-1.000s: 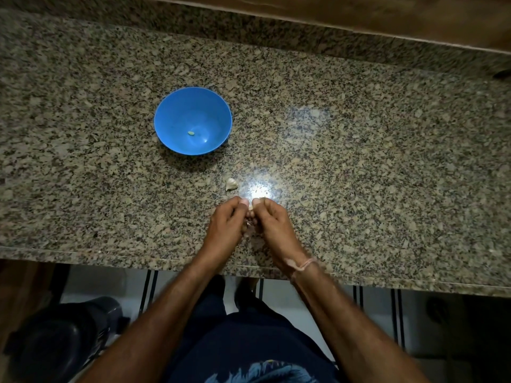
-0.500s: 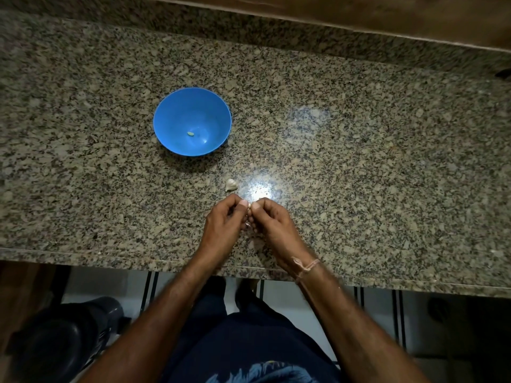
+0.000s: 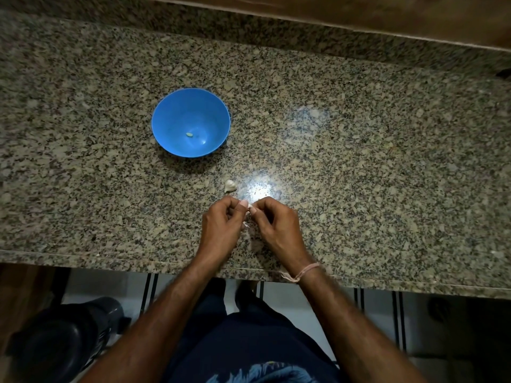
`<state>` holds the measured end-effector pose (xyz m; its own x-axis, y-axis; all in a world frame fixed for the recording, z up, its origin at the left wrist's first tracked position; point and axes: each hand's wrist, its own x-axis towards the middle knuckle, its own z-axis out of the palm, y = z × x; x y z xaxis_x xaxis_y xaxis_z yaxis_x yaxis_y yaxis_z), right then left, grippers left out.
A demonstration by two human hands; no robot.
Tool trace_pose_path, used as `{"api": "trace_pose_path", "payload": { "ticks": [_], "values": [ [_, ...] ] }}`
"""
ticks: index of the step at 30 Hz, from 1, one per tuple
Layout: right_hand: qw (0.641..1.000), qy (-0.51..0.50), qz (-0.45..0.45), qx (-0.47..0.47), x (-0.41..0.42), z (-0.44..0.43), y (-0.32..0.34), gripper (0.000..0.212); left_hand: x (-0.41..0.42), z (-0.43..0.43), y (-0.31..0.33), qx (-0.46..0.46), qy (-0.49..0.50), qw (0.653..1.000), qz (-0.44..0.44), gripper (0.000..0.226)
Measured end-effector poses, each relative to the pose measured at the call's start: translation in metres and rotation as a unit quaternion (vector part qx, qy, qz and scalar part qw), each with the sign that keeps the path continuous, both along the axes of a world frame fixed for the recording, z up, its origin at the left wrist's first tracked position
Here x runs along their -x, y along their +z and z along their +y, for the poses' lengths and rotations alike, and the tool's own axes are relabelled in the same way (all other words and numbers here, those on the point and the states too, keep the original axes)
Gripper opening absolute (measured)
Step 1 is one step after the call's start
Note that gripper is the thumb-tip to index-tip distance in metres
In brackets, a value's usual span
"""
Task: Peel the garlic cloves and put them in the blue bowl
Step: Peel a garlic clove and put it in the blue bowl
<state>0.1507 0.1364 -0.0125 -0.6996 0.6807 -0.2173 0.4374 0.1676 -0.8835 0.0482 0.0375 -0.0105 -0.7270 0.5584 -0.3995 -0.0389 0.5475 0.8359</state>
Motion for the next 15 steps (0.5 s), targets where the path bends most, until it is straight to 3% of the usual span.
{"api": "trace_pose_path", "payload": {
  "ticks": [6, 11, 13, 15],
  "values": [
    [0.993, 0.011, -0.032, -0.11, 0.0021, 0.0039, -0.0015, 0.016, -0.0009, -0.0001, -0.0022, -0.005, 0.005, 1.0, -0.01, 0.021],
    [0.999, -0.039, -0.006, 0.001, 0.0017, 0.0043, -0.0014, 0.027, -0.0015, 0.0003, 0.0006, -0.051, 0.011, 0.998, -0.043, 0.006],
    [0.998, -0.032, -0.009, -0.049, 0.0, 0.0025, -0.0025, 0.028, 0.0003, 0.0019, -0.0009, -0.053, 0.025, 0.993, -0.103, 0.008],
    [0.982, 0.003, -0.034, -0.185, -0.0007, 0.0019, -0.0061, 0.027, 0.0022, 0.0049, -0.0003, -0.071, 0.078, 0.96, -0.259, 0.013]
  ]
}}
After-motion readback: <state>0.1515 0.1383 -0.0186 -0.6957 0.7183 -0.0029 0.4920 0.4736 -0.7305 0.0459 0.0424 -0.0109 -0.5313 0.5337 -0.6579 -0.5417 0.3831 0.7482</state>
